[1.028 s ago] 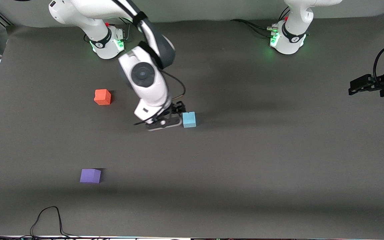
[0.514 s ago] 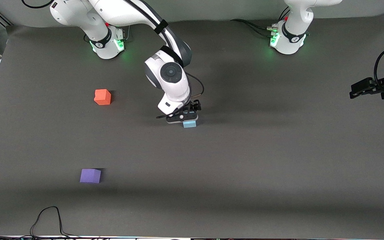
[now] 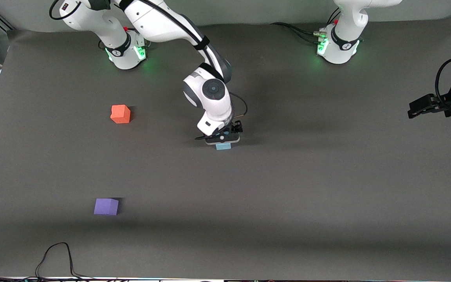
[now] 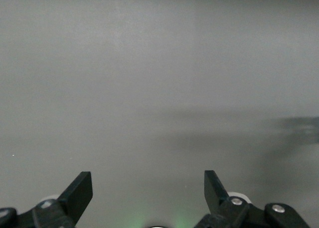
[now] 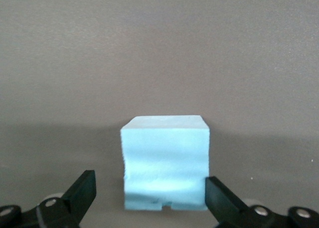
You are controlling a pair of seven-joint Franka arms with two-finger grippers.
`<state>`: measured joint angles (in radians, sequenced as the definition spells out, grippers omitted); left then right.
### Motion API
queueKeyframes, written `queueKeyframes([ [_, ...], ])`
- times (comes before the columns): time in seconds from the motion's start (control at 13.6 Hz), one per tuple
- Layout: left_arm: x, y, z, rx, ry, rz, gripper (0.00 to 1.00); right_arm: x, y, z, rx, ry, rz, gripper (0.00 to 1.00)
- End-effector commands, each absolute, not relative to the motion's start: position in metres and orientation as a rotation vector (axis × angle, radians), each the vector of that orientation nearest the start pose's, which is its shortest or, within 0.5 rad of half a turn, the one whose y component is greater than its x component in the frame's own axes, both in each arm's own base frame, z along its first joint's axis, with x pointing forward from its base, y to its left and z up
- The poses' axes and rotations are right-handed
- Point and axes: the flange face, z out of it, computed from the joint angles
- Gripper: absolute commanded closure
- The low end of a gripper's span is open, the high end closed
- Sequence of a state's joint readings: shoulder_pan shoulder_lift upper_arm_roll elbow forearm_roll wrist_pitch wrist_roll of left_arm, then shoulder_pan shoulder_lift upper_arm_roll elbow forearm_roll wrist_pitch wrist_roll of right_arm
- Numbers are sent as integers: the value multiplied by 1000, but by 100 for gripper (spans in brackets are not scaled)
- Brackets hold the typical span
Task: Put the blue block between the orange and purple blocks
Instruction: 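Lower the right gripper onto the blue cube and close it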
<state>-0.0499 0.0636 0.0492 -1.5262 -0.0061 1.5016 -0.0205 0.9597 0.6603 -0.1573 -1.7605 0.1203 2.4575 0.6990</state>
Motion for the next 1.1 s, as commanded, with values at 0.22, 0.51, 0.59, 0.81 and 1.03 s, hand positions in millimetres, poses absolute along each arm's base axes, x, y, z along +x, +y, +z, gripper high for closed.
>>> queueKeyframes([
  [0.22, 557, -2, 606, -3149, 51, 149, 0, 466, 472, 194, -3145, -83, -127, 0],
  [0.51, 558, -1, 604, -3149, 49, 157, 0, 469, 469, 195, -3153, -95, -145, 24],
  [0.59, 558, -1, 605, -3149, 49, 154, 0, 469, 469, 197, -3154, -103, -150, 37],
  [0.81, 559, -6, 602, -3140, 65, 164, 0, 471, 468, 211, -3145, -93, -155, 58],
  [1.03, 559, -6, 603, -3140, 65, 164, 0, 483, 430, 276, -3148, -72, -143, 58],
])
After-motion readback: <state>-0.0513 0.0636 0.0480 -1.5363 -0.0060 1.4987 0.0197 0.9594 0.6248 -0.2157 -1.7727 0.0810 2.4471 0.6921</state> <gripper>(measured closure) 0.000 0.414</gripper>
